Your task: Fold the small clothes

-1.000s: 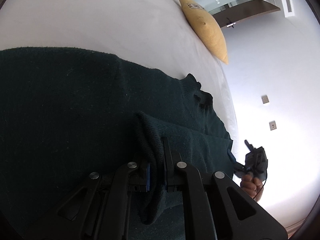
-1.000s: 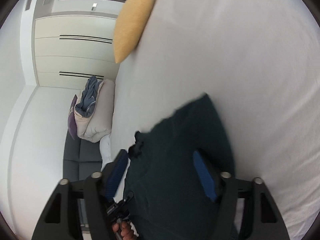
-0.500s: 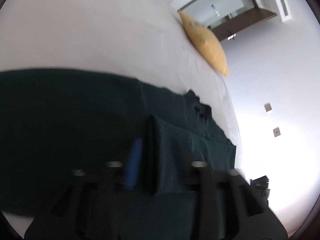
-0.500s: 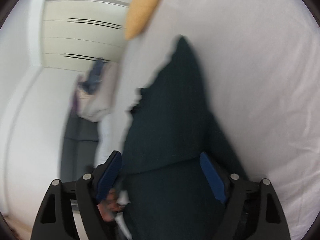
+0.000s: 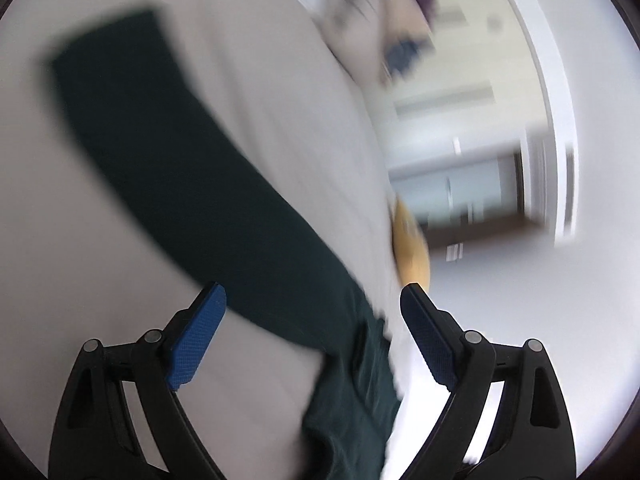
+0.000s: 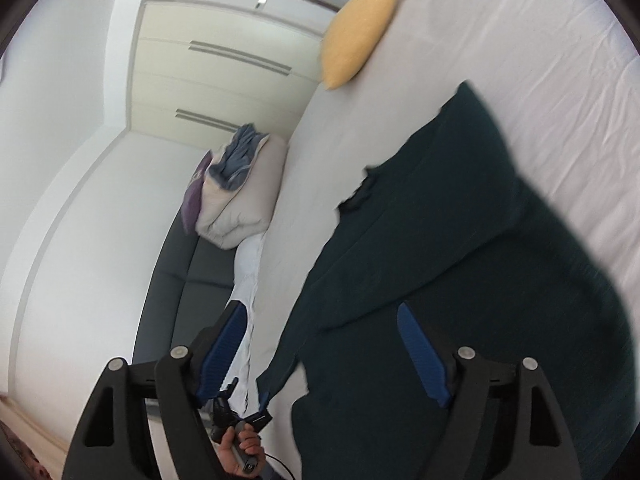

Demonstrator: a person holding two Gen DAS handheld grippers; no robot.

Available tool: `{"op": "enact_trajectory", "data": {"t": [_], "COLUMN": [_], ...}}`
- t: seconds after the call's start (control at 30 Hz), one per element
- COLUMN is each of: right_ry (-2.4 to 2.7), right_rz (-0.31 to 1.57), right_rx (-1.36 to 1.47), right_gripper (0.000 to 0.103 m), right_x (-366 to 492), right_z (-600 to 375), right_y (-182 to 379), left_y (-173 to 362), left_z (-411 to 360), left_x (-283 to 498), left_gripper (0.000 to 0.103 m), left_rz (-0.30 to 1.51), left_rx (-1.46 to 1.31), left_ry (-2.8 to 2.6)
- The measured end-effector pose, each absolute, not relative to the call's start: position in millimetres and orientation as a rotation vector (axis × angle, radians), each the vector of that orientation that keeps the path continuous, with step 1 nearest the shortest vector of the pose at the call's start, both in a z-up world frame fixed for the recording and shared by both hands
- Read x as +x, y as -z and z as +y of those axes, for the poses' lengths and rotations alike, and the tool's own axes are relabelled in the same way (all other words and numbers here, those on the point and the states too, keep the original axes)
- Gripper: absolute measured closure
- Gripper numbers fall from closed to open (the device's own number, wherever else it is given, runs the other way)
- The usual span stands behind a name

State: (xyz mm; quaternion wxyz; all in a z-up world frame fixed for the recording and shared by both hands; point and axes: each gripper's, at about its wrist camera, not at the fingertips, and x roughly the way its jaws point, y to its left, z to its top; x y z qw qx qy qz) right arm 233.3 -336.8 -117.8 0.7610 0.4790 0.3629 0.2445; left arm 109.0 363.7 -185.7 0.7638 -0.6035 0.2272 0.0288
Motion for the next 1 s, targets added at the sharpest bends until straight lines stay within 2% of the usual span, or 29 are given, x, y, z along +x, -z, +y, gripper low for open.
{"op": "enact_trajectory", "data": {"t": [0.13,0.37,0.43,0.7,0.8,0.9,0.93,1.0], "right_ry": [-0.552,-0.568,-0.572,-0.581,-0.577,-0.571,-0.571,-0.565], "right_rz": [0.804,0.832,0.833,0.840,0.845,0.846,0.846,0.848], "right_rx": [1.047,1.018,1.008,1.012,0.991,0.978,0.979,0.973], "right_gripper": [0.022,0.022,0.022,0.022,0.022,0.023,0.024,0.027], "right_x": [222.8,224.4,221.8,213.2,211.4,208.8,208.2,206.7], "right_z": [-311.1,-273.0,-269.3,-262.4,-257.7,-256.2,-256.2,-257.2], "right_y": [111.7,103.4,101.4,102.5,105.3,107.1,108.3,110.9], "left_y": [207.3,226.9,235.6,241.3,242.6,242.6,239.7,237.6], "left_z": [408.1,449.3,453.4,462.1,459.7,457.5,455.4,448.8], "left_x": [63.3,56.7,49.7,33.5,33.3,50.7,60.5,73.5], "left_gripper": [0.014,0.014,0.018,0.020,0.031,0.071,0.080,0.089], "left_rz": [0.384,0.300,0.257,0.180,0.201,0.277,0.311,0.353], "left_rx": [-1.477,-1.643,-1.710,-1.795,-1.760,-1.686,-1.662,-1.618], "left_ry": [-0.169,-0.210,-0.244,-0.343,-0.365,-0.375,-0.377,-0.353]}}
